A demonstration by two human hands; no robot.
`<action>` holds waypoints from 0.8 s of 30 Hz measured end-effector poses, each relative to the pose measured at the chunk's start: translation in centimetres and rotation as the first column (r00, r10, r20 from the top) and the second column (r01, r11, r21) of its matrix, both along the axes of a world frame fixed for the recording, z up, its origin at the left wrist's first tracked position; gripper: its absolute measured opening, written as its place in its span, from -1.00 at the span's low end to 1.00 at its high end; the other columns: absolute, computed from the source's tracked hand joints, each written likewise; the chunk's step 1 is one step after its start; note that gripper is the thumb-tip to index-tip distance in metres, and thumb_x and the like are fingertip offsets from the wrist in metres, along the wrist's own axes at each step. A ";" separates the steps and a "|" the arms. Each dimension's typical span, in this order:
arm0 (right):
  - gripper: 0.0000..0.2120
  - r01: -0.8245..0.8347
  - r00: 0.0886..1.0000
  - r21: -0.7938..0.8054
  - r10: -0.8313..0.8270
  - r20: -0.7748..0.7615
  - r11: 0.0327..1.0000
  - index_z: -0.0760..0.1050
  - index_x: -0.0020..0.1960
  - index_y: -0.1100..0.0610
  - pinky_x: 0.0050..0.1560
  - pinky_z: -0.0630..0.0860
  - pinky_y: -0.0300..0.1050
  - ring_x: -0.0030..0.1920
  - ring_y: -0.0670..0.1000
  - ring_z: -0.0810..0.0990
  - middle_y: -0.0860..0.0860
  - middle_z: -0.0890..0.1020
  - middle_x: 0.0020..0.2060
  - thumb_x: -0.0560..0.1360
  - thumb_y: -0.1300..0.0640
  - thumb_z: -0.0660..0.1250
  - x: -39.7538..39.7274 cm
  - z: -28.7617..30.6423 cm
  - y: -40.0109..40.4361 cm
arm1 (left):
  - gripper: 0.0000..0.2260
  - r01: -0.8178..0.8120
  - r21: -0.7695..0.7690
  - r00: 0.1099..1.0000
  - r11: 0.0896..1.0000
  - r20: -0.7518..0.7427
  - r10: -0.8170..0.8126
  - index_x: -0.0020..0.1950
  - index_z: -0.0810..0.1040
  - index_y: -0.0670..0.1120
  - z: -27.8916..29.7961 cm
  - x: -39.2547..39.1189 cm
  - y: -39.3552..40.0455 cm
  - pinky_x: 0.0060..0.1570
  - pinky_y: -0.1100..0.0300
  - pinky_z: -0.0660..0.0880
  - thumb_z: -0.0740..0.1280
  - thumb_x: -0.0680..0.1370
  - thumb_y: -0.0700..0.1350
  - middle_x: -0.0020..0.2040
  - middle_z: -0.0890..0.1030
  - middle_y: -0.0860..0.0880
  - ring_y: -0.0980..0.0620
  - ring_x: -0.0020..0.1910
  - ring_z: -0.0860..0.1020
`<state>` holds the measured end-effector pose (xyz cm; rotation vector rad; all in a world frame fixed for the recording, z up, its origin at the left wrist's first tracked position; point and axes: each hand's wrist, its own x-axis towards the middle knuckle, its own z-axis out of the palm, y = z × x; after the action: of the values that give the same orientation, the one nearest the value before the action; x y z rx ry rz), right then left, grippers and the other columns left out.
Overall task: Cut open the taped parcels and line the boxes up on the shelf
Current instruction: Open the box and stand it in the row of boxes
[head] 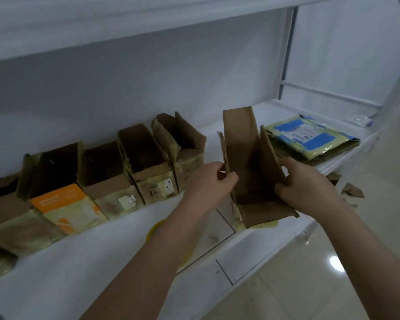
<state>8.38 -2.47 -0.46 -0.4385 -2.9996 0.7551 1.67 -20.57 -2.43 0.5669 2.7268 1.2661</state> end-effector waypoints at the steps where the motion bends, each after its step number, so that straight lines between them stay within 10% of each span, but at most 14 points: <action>1: -0.47 0.004 1.000 -0.002 -0.004 -0.001 1.000 0.28 0.45 0.02 -0.09 0.55 -0.02 -0.01 0.06 0.57 0.03 0.60 0.03 0.52 0.16 0.32 -0.9 -0.2 0.3 | -0.79 0.002 -0.031 1.000 1.000 -0.007 -0.003 -0.27 0.46 0.05 -0.1 -0.9 0.2 -0.40 0.26 0.25 0.26 0.57 0.01 -0.42 0.44 0.11 0.19 -0.42 0.43; 6: -0.53 0.022 1.000 -0.001 -0.022 -0.021 1.000 0.36 0.39 0.02 -0.15 0.47 -0.05 -0.06 0.07 0.53 0.00 0.54 -0.06 0.50 0.15 0.33 -6.0 -2.4 2.0 | -0.66 -0.021 -0.175 0.996 0.984 -0.087 0.005 0.07 0.59 -0.01 0.0 -4.9 1.1 -0.23 0.19 0.41 0.14 0.63 0.17 -0.21 0.55 0.12 0.11 -0.16 0.55; 10: -0.60 0.022 0.999 -0.021 -0.021 0.045 1.000 0.42 0.33 0.03 -0.13 0.52 -0.05 -0.10 0.06 0.62 0.03 0.62 -0.06 0.51 0.16 0.31 -10.5 -3.9 3.1 | -0.60 -0.259 -0.405 0.894 0.877 -0.445 0.058 0.23 0.56 0.01 0.1 -7.8 -0.6 0.01 0.07 0.51 0.11 0.63 0.21 0.07 0.63 0.03 0.00 0.11 0.55; 14: -0.68 -0.015 1.000 -0.147 0.019 0.024 0.989 0.44 0.27 0.11 -0.20 0.63 0.00 -0.37 0.01 0.66 0.05 0.64 -0.28 0.53 0.19 0.31 -16.4 -4.1 3.9 | -0.61 -0.300 -0.707 0.921 0.640 -0.390 0.001 0.43 0.38 0.01 -0.2 -11.3 -2.9 0.46 -0.21 0.05 0.24 0.61 0.06 0.50 0.28 -0.10 -0.17 0.52 0.12; 18: -0.51 -0.098 0.989 -0.332 0.130 0.076 0.938 0.38 0.37 0.09 -0.34 0.64 -0.09 -0.44 0.05 0.63 0.11 0.58 -0.21 0.50 0.15 0.45 -21.5 -3.4 4.0 | -0.59 -0.325 -0.773 0.934 0.545 -0.352 0.058 0.45 0.32 0.08 -1.2 -12.5 -4.3 0.46 -0.28 0.01 0.28 0.61 -0.05 0.51 0.20 -0.16 -0.22 0.53 0.10; 24: -0.67 -0.149 0.984 -0.418 0.174 0.024 0.896 0.51 0.21 0.15 -0.29 0.67 -0.06 -0.40 0.08 0.65 0.14 0.64 -0.16 0.49 0.14 0.47 -26.0 -3.3 2.7 | -0.75 -0.348 -0.674 0.929 0.652 -0.341 0.144 0.26 0.42 0.01 -1.8 -12.9 -4.3 0.50 -0.20 -0.06 0.25 0.61 -0.20 0.20 0.49 -0.07 -0.08 0.22 0.49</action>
<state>-17.66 0.23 -3.73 -0.2174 -2.9450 1.4328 -11.24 -24.90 -4.24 0.2690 3.2544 0.0087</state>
